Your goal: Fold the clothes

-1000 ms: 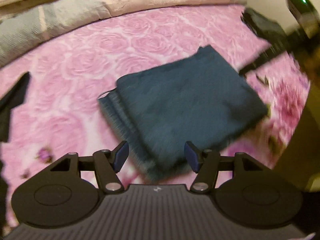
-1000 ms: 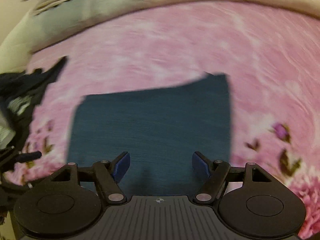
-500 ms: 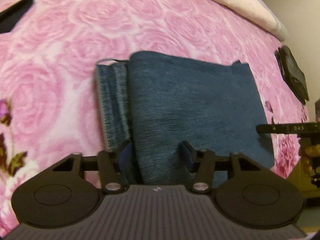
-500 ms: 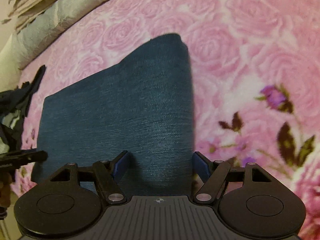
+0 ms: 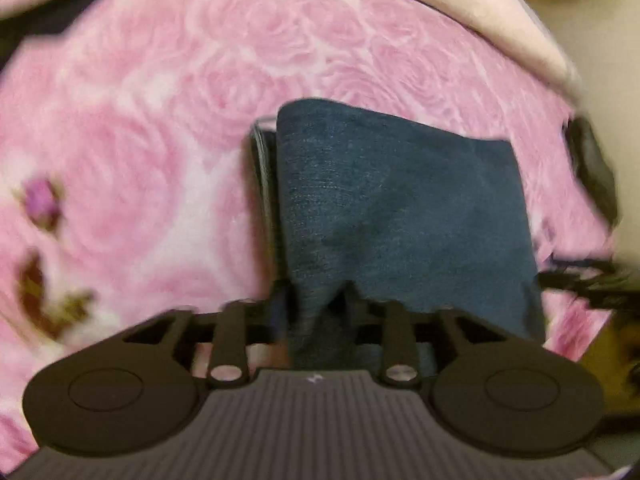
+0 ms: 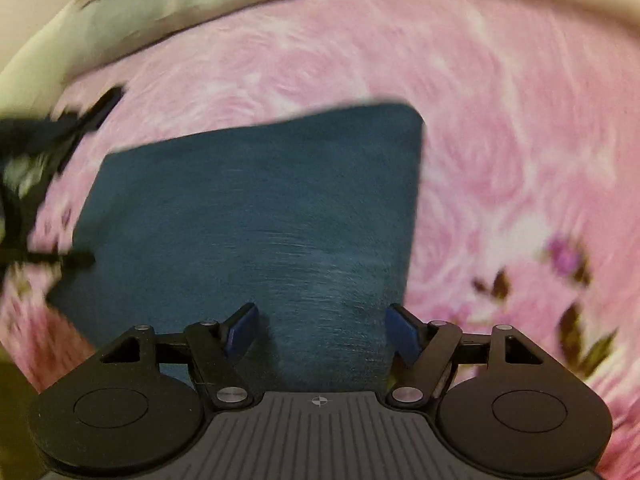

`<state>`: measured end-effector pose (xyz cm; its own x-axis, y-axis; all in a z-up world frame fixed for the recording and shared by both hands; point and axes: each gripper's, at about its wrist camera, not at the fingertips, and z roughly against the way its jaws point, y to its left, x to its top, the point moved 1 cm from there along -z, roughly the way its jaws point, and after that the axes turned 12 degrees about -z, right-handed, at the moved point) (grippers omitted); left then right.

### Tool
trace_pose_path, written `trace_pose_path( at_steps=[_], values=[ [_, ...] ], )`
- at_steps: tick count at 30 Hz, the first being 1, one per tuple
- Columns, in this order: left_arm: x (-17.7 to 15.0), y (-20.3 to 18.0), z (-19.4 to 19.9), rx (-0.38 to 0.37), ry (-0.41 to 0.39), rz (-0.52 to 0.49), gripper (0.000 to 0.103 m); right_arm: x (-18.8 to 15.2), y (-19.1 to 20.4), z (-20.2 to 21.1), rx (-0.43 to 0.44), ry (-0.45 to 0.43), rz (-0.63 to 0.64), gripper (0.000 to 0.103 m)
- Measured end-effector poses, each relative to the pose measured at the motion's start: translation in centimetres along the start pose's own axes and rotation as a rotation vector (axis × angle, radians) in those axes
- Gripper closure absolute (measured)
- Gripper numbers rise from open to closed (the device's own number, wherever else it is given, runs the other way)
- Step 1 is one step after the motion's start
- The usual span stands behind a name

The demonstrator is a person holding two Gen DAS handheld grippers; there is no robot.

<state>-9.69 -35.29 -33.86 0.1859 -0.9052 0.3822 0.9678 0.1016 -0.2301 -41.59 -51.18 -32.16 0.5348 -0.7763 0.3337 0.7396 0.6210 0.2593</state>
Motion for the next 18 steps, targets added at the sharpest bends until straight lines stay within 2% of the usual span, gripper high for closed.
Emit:
trace_pose_path(
  at_steps=[1,2,4,6,8,9,12,15,16,17,18],
  values=[
    [-0.2,-0.9,1.2,0.059,-0.018,-0.112,0.063,-0.6,1.0,0.8,-0.014,-0.019,0.078,0.002],
    [-0.5,-1.9,2.3,0.118,-0.036,-0.229,0.065,-1.5,2.1,1.3,-0.023,-0.033,0.165,0.001],
    [-1.9,-4.9,3.7,0.216,-0.06,-0.526,0.066,-3.9,4.2,1.4,-0.031,-0.025,0.353,0.001],
    [-4.7,-8.2,4.1,0.268,-0.091,-0.834,0.066,-6.3,6.3,1.3,-0.04,-0.017,0.538,0.001],
    [-6.9,-10.1,3.2,0.277,-0.104,-1.003,0.061,-9.1,7.6,-0.1,-0.06,-0.004,0.719,0.001],
    [-8.0,-11.0,2.8,0.28,-0.109,-1.083,0.053,-10.5,8.2,-0.9,-0.082,-0.011,0.809,0.001],
    [-10.1,-12.1,1.2,0.313,-0.122,-1.187,0.048,-12.7,8.9,-3.5,-0.121,-0.027,0.942,0.001],
    [-11.2,-12.3,0.0,0.367,-0.117,-1.247,0.041,-12.4,8.8,-4.8,-0.132,-0.056,0.944,0.001],
    [-11.5,-12.3,-0.4,0.384,-0.109,-1.276,0.036,-12.2,8.8,-5.1,-0.133,-0.066,0.934,0.011],
    [-11.7,-12.5,-0.8,0.394,-0.103,-1.299,0.033,-11.7,8.7,-5.2,-0.131,-0.07,0.916,0.036],
    [-11.8,-12.7,-1.3,0.403,-0.096,-1.322,0.029,-10.7,8.7,-4.9,-0.124,-0.058,0.882,0.038]
  ],
)
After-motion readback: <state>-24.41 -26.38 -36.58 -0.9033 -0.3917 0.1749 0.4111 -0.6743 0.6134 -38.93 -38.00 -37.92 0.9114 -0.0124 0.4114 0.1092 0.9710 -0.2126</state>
